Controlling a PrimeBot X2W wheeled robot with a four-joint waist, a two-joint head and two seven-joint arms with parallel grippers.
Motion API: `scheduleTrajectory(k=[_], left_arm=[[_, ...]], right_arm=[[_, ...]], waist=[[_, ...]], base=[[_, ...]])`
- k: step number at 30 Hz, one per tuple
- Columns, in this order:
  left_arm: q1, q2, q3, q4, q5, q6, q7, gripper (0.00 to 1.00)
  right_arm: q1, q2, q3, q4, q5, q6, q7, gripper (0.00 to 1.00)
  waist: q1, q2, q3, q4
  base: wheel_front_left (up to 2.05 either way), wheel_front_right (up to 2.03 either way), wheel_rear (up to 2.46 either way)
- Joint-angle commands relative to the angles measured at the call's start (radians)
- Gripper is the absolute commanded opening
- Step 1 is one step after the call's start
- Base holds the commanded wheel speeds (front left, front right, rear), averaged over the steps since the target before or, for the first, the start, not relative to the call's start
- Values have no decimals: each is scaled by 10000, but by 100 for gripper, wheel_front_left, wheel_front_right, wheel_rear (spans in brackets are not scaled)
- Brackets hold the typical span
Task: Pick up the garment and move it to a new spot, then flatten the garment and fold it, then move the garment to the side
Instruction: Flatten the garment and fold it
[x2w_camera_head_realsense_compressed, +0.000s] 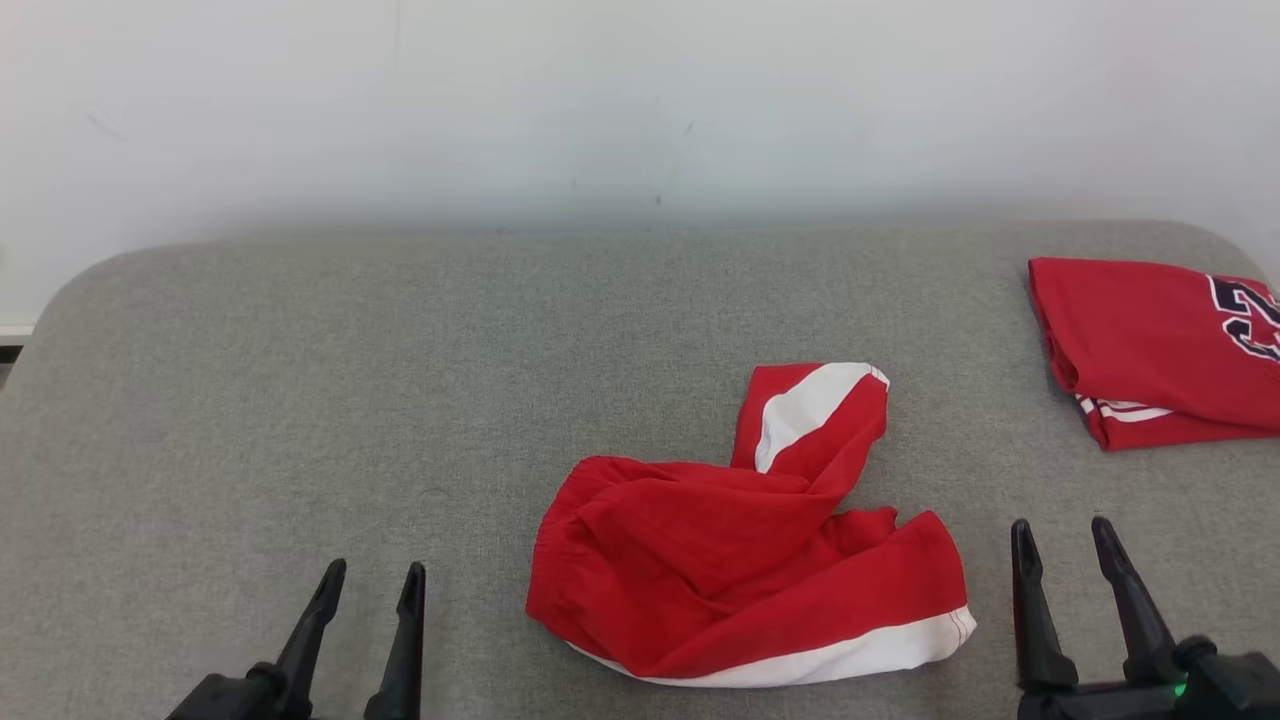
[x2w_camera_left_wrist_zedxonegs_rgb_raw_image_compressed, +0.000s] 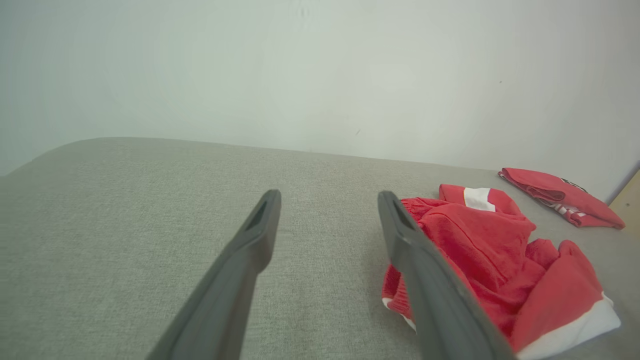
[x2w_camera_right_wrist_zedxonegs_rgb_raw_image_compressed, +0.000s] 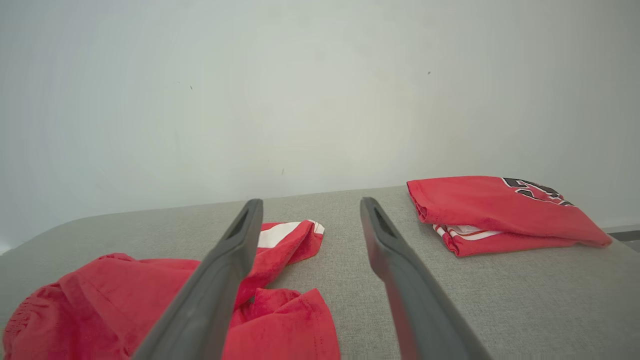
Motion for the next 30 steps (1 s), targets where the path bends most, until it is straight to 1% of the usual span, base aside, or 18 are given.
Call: scheduleTrajectory(k=[1, 4, 8, 11, 16, 17, 23, 24, 30], left_arm=[[200, 61, 96, -40, 129, 9, 0, 100], [268, 49, 265, -54, 144, 9, 0, 100], [376, 62, 357, -8, 152, 9, 0, 100], [321, 136, 243, 51, 174, 9, 0, 100], [-10, 382, -284, 258, 98, 9, 0, 100], [-223, 515, -549, 380, 23, 9, 0, 100], [-988, 821, -1354, 1041, -182, 9, 0, 100], [-988, 821, -1354, 1041, -182, 9, 0, 100], [-1598, 1111, -2305, 2057, -610, 9, 0, 100]], right_arm=[[320, 116, -32, -267, -137, -30, -41, 100], [688, 226, 36, -600, -283, -30, -41, 100], [866, 299, 104, -634, -362, -30, -41, 100], [830, 314, 115, -570, -338, -30, -40, 100], [676, 275, 237, -459, -334, -30, -40, 100], [586, 258, 319, -422, -317, -30, -40, 100], [340, 260, 481, -336, -313, -30, -30, 100], [340, 260, 481, -336, -313, -30, -30, 100], [114, 334, 526, -323, -371, -30, -30, 100]], waist=[[1, 0, -99, -25], [1, 0, -173, -20], [1, 0, -241, -14], [1, 0, -254, -16], [1, 0, -221, -118], [1, 0, -150, -206], [1, 0, 200, -586], [1, 0, 200, -586], [1, 0, 609, -999]], base=[[0, 0, 0], [0, 0, 0], [0, 0, 0], [0, 0, 0], [0, 0, 0], [0, 0, 0], [0, 0, 0], [0, 0, 0], [0, 0, 0]])
